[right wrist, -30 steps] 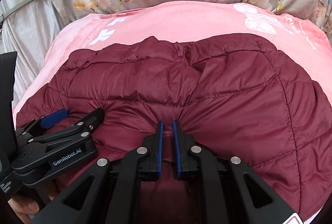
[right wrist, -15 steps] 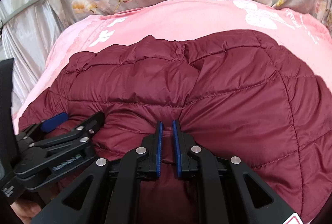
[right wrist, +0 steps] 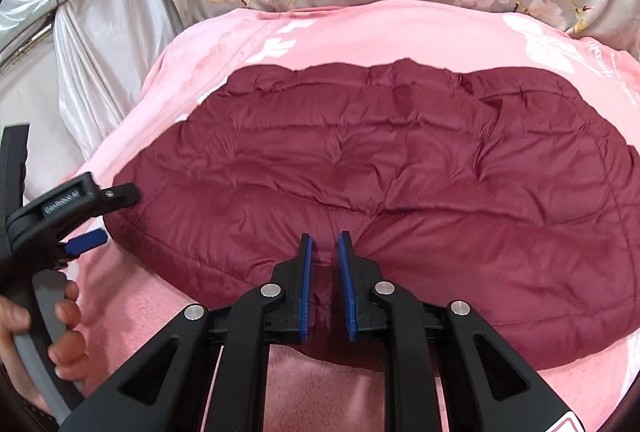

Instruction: Fold large clothes

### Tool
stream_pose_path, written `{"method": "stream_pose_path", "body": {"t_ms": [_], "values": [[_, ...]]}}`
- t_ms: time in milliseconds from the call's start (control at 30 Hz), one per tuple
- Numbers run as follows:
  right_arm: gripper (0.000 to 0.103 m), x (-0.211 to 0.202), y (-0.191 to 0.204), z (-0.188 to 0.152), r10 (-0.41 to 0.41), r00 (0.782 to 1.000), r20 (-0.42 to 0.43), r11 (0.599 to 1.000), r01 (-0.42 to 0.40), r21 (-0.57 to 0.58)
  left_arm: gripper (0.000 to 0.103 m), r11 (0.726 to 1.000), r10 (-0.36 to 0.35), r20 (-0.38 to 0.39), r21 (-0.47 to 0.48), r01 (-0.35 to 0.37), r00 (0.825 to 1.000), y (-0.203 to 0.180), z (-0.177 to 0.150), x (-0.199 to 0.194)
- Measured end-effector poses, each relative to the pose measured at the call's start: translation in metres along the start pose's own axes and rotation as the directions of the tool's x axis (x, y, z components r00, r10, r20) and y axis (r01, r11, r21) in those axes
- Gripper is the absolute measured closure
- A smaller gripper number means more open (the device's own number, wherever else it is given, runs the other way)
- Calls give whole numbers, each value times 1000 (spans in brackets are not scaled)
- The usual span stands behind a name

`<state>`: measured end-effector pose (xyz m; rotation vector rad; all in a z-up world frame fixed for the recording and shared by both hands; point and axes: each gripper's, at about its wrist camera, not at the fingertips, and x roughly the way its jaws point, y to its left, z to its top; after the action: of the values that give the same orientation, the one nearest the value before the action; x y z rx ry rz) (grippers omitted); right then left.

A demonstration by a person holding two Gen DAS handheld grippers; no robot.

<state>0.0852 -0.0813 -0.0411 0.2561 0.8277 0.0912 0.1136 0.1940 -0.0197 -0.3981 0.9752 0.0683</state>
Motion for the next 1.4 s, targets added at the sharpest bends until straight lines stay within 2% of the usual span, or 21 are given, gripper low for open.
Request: {"method": "stream_pose_path", "body": {"t_ms": [100,233,267,300,367,400,467,600,667,800,900,1033,1200,1300,1400], "values": [[87,4,3,-5,-18,1000,5,1000,18,-21,6,996,-40,-19,-75,39,999,14,0,6],[87,8,3,-7,-39,999,13,998,40,-45,5,999,-48,-37,-17,48,998,-4,0,16],[87,8,3,-6,-39,999,13,998,39,-45,8,999,-51,-38,1,51,998,-11,-1,17],[87,7,2,-7,-34,999,12,999,35,-41,13,998,-59,-42,21,60,997,-17,-2,18],[91,-3,-2,-8,-9,1000,17,1000,9,-10,42,995,-79,-46,50,81,996,-25,-5,16],[92,-7,-4,-9,-6,1000,21,1000,6,1,48,994,-91,-48,59,94,995,-28,-5,15],[95,-17,-9,-14,4,1000,27,1000,-5,15,75,991,-102,-32,82,104,994,-33,-6,5],[95,-14,-11,-21,4,1000,10,1000,-4,11,87,977,-172,18,134,168,985,-52,-1,-25],[96,-8,-10,-23,2,1000,7,1000,-2,-1,88,957,-220,60,205,204,974,-75,0,-51],[96,-13,-17,-21,50,999,9,998,-50,37,89,898,-328,92,340,280,940,-128,-5,-88],[96,-39,-34,-19,96,995,34,989,-99,113,90,831,-408,77,444,335,910,-179,-16,-108],[95,-86,-67,-20,2,997,71,990,-12,143,90,763,-456,29,527,375,889,-241,-34,-109],[93,-135,-129,-28,-112,988,102,963,82,258,90,685,-456,-83,603,409,886,-319,-74,-82],[90,-151,-161,-37,-173,979,108,942,133,307,91,658,-432,-147,624,423,890,-351,-101,-61],[89,-161,-185,-46,-206,973,101,923,160,349,91,641,-375,-196,651,406,906,-380,-134,-31]]}}
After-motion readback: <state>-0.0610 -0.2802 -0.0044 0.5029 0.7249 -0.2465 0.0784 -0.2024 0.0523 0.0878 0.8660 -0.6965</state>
